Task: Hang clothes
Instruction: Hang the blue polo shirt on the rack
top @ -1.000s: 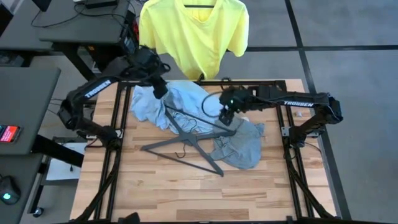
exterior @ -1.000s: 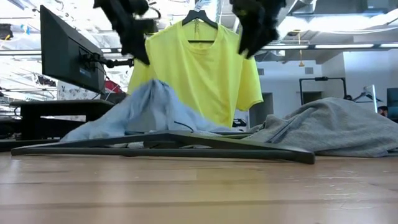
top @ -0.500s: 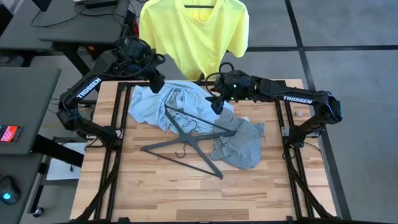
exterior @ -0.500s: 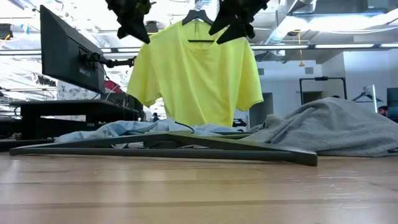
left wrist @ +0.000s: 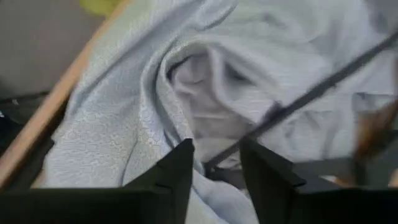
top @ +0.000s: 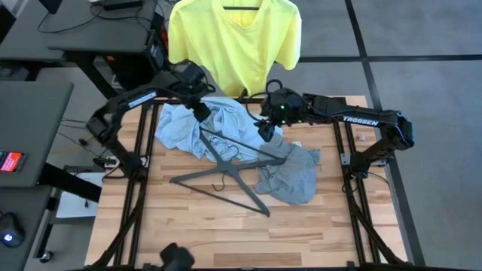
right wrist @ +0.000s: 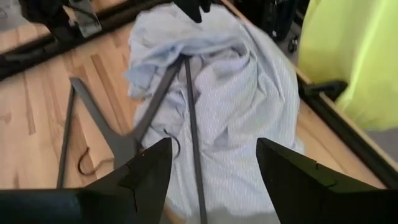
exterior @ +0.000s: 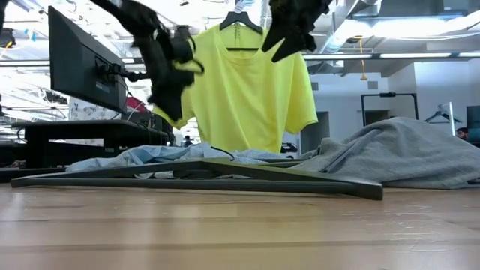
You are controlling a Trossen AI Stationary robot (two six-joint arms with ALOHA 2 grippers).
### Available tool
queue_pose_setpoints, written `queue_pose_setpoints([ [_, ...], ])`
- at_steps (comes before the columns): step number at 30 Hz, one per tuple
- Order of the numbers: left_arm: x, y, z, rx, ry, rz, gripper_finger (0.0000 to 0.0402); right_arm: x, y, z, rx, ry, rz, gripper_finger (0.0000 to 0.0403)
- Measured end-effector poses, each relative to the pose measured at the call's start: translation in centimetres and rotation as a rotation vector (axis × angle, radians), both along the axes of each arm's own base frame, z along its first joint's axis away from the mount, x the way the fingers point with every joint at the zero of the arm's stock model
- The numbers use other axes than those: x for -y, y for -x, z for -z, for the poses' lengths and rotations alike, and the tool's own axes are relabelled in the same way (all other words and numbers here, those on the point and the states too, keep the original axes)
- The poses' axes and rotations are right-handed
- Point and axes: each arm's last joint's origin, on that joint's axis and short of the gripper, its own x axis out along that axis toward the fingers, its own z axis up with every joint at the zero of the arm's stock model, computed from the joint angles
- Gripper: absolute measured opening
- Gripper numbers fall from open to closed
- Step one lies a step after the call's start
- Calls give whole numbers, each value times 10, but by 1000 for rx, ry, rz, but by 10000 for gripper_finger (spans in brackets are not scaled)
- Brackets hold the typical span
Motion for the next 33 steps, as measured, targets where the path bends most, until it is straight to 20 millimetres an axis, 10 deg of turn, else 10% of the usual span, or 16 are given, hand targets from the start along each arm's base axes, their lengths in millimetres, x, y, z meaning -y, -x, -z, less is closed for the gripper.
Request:
queue_pose_setpoints([
  [9, -22, -20, 68, -114, 45, -46, 168, -1, 6, 6, -83, -26, 8, 223],
  [19, -30, -22, 94, -286, -40, -96, 168, 3, 8, 6, -92, -25, 21, 223],
  [27, -18, -21, 83, -332, -46, -18, 17, 9, 10, 6, -95, -20, 36, 223],
  [33, 5, -14, 17, -251, -34, 16, 4, 9, 8, 5, -94, 16, -4, 223],
])
